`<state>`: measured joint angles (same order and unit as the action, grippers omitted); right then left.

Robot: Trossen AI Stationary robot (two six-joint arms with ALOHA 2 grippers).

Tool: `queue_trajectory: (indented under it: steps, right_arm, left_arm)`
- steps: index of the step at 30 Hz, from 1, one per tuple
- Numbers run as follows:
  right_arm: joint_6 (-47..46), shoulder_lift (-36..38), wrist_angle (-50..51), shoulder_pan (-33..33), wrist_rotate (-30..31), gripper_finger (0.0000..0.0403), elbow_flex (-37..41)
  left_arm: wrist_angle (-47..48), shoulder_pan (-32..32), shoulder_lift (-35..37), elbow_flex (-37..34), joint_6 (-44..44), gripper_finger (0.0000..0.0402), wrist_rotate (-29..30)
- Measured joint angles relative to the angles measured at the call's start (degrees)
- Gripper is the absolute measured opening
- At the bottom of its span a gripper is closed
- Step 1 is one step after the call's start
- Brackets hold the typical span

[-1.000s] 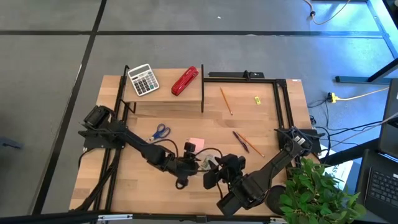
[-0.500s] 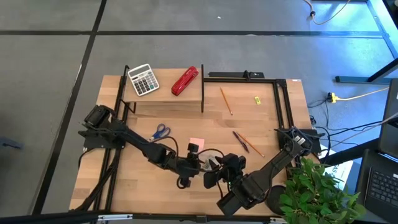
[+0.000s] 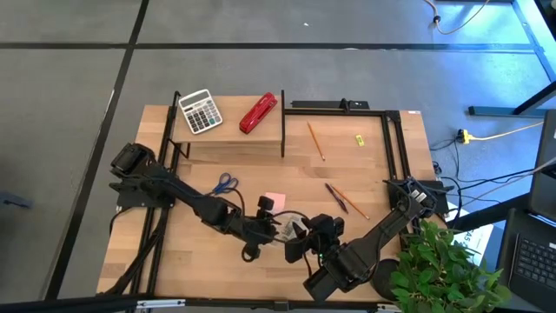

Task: Pack school essentials
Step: Put the crayon box into the transparent supply box

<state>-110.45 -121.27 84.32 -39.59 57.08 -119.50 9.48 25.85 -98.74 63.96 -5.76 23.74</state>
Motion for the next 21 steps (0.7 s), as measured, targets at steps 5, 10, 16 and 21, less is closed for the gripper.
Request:
queue_trajectory:
  steps: [5, 10, 16, 21]
  right_arm:
    - [0.1, 0.0, 0.0, 0.0, -0.1, 0.0145, 0.0]
    - [0.1, 0.0, 0.4, 0.0, -0.1, 0.0145, 0.0]
    - [0.2, 0.0, 0.4, 0.0, 0.0, 0.0145, 0.0]
    - [8.0, 0.0, 0.5, 0.0, -6.7, 0.0145, 0.0]
  left_arm:
    - [0.6, 0.1, -1.0, 0.0, 2.2, 0.0124, -0.8]
    - [0.4, 0.0, -3.3, 0.0, 2.3, 0.0124, -0.7]
    - [-0.3, -0.3, -4.1, 0.0, 2.3, 0.0124, 1.0]
    - [-0.2, -1.5, -4.1, 0.0, 2.6, 0.0124, 1.1]
